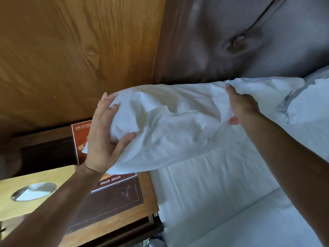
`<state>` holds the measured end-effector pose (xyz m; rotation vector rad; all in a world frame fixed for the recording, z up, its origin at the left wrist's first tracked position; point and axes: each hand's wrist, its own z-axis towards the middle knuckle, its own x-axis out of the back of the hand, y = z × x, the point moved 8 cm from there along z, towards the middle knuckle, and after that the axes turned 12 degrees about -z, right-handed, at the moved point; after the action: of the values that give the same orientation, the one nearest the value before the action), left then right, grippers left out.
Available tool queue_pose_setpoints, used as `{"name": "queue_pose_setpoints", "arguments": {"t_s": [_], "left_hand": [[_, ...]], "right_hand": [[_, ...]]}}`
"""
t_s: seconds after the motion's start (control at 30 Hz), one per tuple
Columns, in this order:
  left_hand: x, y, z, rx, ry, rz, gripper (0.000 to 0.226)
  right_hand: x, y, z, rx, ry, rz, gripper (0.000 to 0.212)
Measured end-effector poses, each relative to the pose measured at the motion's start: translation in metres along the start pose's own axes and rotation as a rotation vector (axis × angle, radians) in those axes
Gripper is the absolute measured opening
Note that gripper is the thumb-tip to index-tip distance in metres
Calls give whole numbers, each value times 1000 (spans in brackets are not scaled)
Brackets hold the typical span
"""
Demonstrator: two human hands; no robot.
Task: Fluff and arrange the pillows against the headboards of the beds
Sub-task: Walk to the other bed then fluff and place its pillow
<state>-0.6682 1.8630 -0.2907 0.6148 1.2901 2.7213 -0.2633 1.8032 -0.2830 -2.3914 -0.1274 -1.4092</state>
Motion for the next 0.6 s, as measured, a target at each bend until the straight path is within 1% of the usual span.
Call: {"name": "queue_pose_setpoints", "arguments": {"t_s": [0.07, 0.1, 0.17, 0.27, 0.33, 0.4, 0.47, 0.6], "left_hand": [[1, 0, -4, -1, -18, -5, 62], [1, -2, -6, -1, -24, 0, 62], [3, -7, -10, 1, -29, 26, 65], [7, -15, -15, 7, -23, 71, 69], [7, -15, -17, -1, -17, 58, 69], [5, -14, -17, -7, -13, 43, 69], [1, -13, -14, -10, -13, 37, 67], [-11, -18, -12, 13, 12, -18, 62]], "right_hand": [[-18, -4, 1, -93, -18, 132, 91], [-25, -6, 1, -118, -16, 142, 94], [-36, -8, 6, -122, -23, 99, 93], [-42, -7, 20, -72, -20, -13, 81], [-38, -8, 27, -1, 33, -146, 78], [-32, -8, 26, 44, 123, -195, 69], [-32, -4, 28, 92, 184, -178, 63], [-27, 8, 37, 134, 247, -74, 54]]}}
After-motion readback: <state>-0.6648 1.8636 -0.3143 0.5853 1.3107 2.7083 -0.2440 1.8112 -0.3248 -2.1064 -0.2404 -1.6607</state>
